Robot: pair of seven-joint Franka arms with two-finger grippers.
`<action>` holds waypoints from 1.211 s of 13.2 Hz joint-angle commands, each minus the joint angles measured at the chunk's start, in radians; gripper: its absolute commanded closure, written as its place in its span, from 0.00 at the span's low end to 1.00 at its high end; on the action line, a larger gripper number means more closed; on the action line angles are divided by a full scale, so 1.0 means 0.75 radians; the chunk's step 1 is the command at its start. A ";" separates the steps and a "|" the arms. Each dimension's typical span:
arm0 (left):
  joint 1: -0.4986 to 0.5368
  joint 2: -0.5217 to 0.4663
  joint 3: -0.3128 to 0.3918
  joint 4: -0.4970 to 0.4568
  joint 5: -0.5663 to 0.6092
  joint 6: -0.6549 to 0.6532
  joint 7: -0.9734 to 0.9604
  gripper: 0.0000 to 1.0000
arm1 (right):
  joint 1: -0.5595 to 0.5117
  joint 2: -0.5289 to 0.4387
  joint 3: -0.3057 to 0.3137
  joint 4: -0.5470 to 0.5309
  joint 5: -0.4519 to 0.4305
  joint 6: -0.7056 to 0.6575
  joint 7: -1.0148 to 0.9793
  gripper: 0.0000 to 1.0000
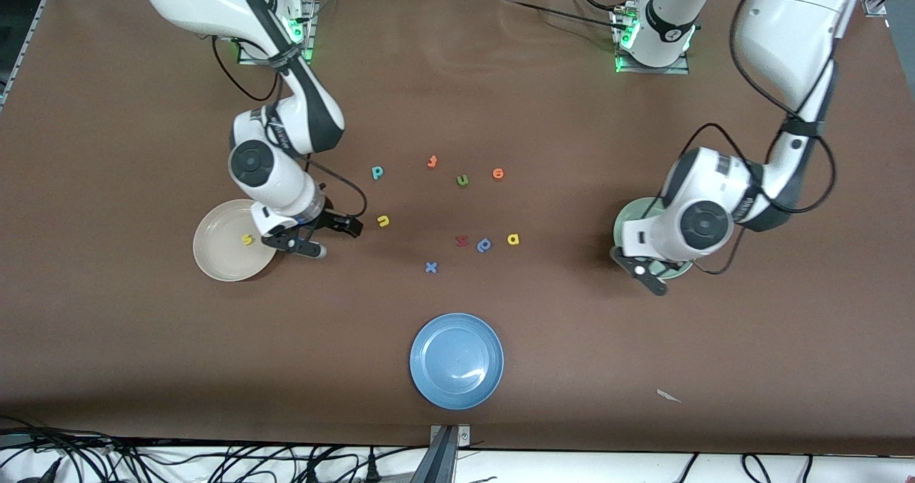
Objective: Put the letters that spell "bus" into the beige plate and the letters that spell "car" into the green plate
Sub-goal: 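Reach the yellow a with the left gripper while the right gripper grasps the u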
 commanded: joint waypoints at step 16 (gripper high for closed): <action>-0.273 0.260 -0.283 0.379 -0.071 -0.034 -1.062 0.02 | 0.202 0.195 -0.020 0.074 -0.005 0.091 0.706 0.01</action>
